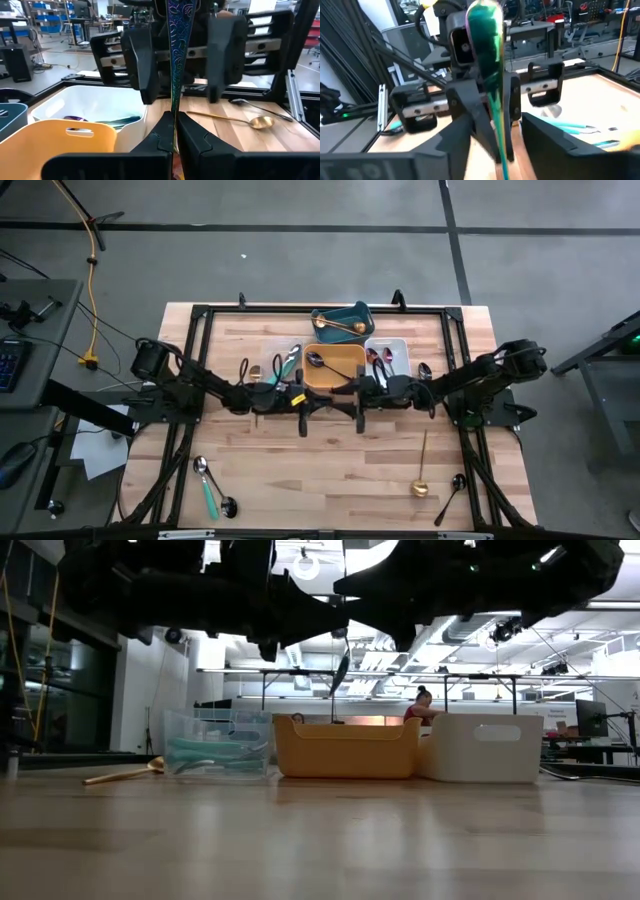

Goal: Sort silverware by color (type)
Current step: Put the distorted-color spoon into the white bin

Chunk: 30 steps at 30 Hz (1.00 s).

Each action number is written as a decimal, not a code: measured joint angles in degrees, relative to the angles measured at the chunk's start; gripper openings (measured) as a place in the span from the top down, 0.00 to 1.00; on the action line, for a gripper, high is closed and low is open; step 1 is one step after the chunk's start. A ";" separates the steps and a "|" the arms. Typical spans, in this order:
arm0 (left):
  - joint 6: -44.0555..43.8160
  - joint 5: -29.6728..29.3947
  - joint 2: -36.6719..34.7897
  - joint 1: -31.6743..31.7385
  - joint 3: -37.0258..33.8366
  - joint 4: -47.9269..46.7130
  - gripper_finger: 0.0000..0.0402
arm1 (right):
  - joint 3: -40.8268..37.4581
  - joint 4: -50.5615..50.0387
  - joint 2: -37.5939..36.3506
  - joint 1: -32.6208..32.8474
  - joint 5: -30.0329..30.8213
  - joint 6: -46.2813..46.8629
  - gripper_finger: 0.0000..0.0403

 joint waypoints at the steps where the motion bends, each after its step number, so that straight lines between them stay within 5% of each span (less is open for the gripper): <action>1: -0.12 0.57 0.00 0.12 0.09 -0.16 1.00 | 0.49 -0.49 0.01 -0.01 0.00 0.01 0.64; 10: -0.79 1.30 -0.01 0.45 0.11 -0.90 1.00 | 2.85 -5.74 0.72 0.13 -0.07 -0.37 0.96; 16: -0.39 1.03 -0.04 0.45 0.11 -0.92 0.97 | 2.92 -5.84 0.72 0.09 -0.07 -0.55 0.95; 25: -0.35 0.81 -0.32 0.45 -0.37 -2.91 0.81 | 2.96 -10.78 -1.64 0.11 -0.06 -1.67 0.97; 30: -0.18 0.91 -4.38 0.45 -0.41 -13.12 0.71 | 2.94 -19.93 -5.30 0.18 4.22 -2.55 0.98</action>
